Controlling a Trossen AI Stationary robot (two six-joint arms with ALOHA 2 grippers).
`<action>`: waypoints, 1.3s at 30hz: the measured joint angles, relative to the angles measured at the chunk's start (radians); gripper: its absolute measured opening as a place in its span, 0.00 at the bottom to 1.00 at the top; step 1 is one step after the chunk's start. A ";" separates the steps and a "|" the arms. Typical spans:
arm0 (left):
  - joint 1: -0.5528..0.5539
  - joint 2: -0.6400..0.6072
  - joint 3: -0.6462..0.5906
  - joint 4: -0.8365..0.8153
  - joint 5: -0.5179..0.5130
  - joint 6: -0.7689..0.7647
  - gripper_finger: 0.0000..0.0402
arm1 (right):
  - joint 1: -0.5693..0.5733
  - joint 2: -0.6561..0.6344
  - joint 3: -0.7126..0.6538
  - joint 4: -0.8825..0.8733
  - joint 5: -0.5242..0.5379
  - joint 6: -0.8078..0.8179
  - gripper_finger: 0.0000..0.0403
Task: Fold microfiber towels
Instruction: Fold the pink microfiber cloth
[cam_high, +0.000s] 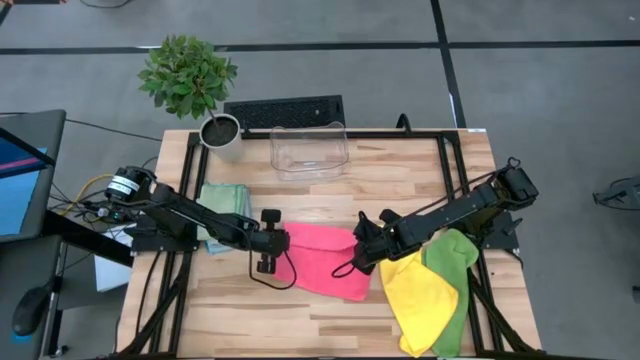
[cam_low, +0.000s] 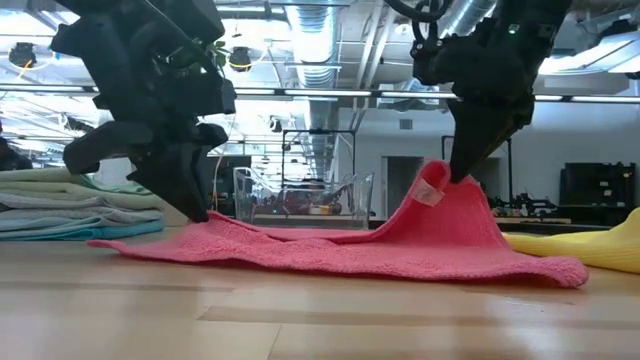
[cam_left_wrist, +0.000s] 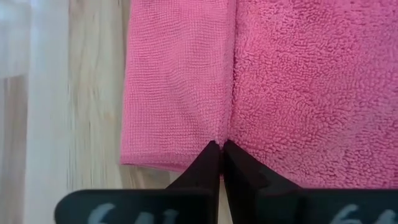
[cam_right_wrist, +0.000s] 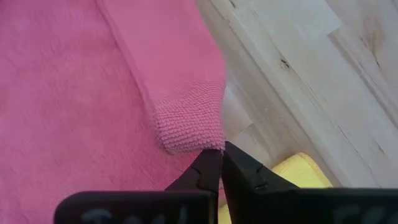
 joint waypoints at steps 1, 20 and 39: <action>0.000 0.000 0.000 0.000 0.000 -0.005 0.00 | 0.001 0.000 0.000 -0.006 -0.006 -0.008 0.10; 0.000 -0.001 0.000 0.001 0.007 -0.061 0.00 | 0.046 -0.016 -0.109 0.038 0.071 -0.099 0.38; 0.016 -0.002 0.000 0.039 0.007 -0.058 0.00 | 0.294 0.065 -0.146 0.143 0.271 0.149 0.38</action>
